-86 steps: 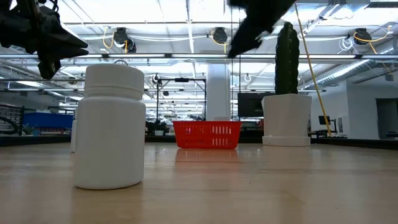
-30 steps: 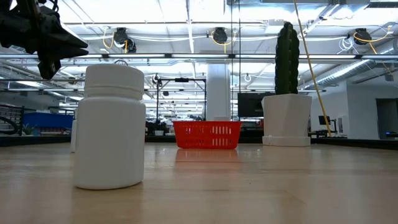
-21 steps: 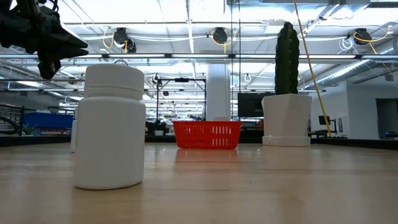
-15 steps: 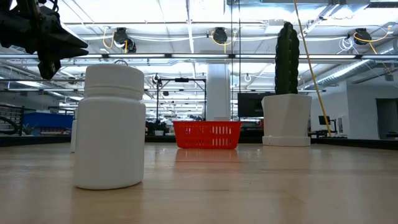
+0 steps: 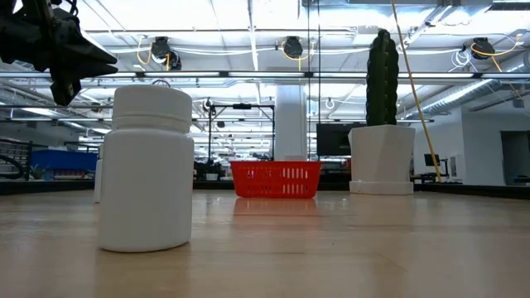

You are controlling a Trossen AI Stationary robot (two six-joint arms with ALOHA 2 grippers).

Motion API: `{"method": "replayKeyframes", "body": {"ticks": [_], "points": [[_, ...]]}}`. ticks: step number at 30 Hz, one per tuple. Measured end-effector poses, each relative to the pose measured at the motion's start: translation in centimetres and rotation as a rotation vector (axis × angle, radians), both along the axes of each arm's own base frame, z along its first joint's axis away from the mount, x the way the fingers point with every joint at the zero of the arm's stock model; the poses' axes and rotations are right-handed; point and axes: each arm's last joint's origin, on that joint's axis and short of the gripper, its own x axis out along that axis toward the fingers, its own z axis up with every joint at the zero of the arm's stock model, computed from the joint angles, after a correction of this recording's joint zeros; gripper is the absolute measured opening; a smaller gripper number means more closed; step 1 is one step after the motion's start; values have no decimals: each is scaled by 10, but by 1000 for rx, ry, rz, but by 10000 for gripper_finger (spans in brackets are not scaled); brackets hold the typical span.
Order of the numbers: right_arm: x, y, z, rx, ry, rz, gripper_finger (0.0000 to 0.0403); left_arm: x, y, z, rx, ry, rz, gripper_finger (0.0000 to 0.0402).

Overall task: Pick and place pill bottles into a basket
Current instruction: Put the white medicine bottle into the red basket

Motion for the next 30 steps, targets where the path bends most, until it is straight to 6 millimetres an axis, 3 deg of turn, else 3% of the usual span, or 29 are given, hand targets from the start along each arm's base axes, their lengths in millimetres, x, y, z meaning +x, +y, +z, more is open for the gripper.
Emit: {"method": "replayKeyframes", "body": {"ticks": [17, 24, 30], "points": [[-6, -4, -16, 29, 62, 28, 213, 0, 0, 0, 0, 0, 0, 77], [-4, -6, -15, 34, 68, 25, 174, 0, 0, 0, 0, 0, 0, 77], [7, -21, -4, 20, 37, -11, 172, 0, 0, 0, 0, 0, 0, 77]]}}
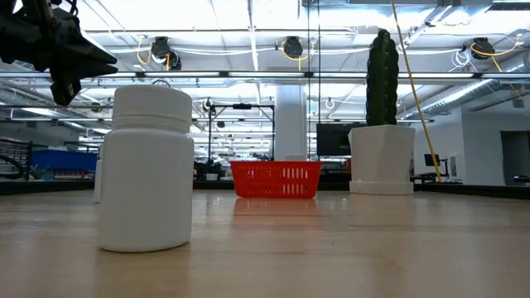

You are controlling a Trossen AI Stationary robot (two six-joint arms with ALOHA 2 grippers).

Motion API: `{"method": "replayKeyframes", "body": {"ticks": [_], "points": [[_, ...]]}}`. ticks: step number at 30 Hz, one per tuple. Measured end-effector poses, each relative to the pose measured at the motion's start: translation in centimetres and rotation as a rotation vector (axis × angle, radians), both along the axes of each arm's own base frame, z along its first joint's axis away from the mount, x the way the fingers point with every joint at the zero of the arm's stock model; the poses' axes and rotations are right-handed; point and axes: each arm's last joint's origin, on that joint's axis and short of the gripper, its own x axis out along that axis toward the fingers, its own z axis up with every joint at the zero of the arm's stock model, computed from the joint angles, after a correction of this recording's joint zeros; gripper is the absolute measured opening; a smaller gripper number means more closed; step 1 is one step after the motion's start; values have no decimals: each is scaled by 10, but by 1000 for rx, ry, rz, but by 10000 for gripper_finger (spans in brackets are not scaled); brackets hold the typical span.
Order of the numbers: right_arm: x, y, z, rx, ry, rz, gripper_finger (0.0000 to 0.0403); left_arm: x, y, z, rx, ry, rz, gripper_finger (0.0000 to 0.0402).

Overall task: Pick and place pill bottles into a basket
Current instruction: Put the white medicine bottle into the red basket

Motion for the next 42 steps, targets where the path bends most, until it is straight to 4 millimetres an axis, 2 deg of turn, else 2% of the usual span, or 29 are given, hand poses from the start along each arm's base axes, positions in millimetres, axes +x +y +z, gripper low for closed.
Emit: {"method": "replayKeyframes", "body": {"ticks": [6, 14, 19, 27, 36, 42], "points": [[19, -40, 19, -87, -23, -31, 172, 0, 0, 0, 0, 0, 0, 77], [55, -120, 52, -111, -138, -89, 172, 0, 0, 0, 0, 0, 0, 77], [84, -167, 67, -117, -162, -70, 172, 0, 0, 0, 0, 0, 0, 77], [149, -224, 92, -213, -160, 17, 172, 0, 0, 0, 0, 0, 0, 77], [206, -280, 95, -281, -144, 32, 171, 0, 0, 0, 0, 0, 0, 77], [227, -311, 85, -362, -129, 73, 171, 0, 0, 0, 0, 0, 0, 77]]}}
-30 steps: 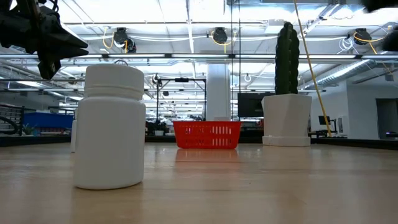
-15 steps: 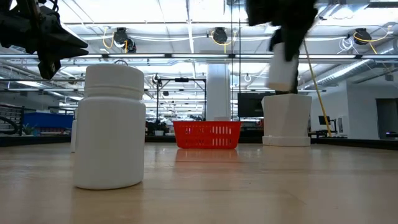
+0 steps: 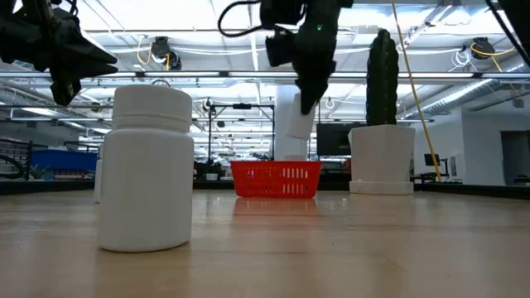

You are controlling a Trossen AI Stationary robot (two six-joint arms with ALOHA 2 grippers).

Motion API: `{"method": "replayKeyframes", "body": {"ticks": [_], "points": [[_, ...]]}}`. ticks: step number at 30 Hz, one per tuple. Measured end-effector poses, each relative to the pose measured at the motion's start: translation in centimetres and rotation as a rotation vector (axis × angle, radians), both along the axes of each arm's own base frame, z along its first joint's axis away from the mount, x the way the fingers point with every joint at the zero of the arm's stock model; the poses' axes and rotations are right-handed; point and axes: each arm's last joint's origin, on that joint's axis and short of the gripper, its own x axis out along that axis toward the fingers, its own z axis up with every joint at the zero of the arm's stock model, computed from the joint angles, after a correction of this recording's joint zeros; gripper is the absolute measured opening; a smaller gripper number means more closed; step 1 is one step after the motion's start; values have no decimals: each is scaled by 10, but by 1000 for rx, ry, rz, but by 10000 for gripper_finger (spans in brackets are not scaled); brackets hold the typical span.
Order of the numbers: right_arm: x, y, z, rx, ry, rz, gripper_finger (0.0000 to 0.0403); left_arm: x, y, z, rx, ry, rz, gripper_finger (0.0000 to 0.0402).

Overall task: Pick and place pill bottles into a basket
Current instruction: Put the white medicine bottle into the red basket

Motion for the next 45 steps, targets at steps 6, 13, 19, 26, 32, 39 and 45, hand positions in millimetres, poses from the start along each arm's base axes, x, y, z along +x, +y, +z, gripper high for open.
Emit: {"method": "replayKeyframes", "body": {"ticks": [6, 13, 19, 26, 32, 39, 45], "points": [[5, -14, -13, 1, 39, 48, 171, 0, 0, 0, 0, 0, 0, 77], [11, -15, -29, 2, 79, 98, 171, 0, 0, 0, 0, 0, 0, 77], [15, -18, -28, -14, 37, 120, 171, 0, 0, 0, 0, 0, 0, 77], [12, -21, -34, -9, 58, 129, 171, 0, 0, 0, 0, 0, 0, 77], [8, -19, -48, -1, 93, 147, 171, 0, 0, 0, 0, 0, 0, 77], [8, -21, -55, -4, 73, 162, 171, 0, 0, 0, 0, 0, 0, 77], [8, -22, -63, 31, 53, 173, 171, 0, 0, 0, 0, 0, 0, 77]]}}
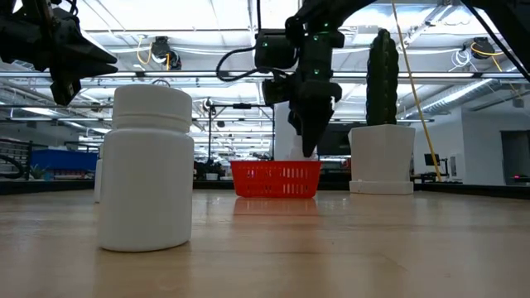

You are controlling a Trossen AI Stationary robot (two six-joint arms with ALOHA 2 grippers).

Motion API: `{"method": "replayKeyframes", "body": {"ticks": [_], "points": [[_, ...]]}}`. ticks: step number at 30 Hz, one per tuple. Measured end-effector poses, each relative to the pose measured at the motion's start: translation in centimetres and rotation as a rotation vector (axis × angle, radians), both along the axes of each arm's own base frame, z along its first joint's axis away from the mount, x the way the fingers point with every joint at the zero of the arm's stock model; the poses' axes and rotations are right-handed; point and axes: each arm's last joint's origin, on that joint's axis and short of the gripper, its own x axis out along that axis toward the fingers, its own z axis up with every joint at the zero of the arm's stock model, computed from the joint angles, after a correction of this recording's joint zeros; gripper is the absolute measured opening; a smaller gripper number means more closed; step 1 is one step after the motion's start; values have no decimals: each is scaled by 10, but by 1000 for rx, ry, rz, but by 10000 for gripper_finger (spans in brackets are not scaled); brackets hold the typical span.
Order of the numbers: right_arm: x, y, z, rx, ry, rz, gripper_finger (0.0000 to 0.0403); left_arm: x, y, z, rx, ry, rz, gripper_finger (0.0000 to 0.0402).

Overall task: Pick and place pill bottles into a basket
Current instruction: Put the white medicine bottle into the red basket

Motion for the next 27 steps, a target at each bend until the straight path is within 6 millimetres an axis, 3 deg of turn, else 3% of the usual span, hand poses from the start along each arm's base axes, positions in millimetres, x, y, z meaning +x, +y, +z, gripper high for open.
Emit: {"method": "replayKeyframes", "body": {"ticks": [7, 18, 27], "points": [[-4, 0, -10, 4, 24, 18, 171, 0, 0, 0, 0, 1, 0, 77], [-4, 0, -10, -6, 16, 67, 207, 0, 0, 0, 0, 0, 0, 77], [-3, 0, -10, -9, 10, 68, 214, 0, 0, 0, 0, 0, 0, 77]]}}
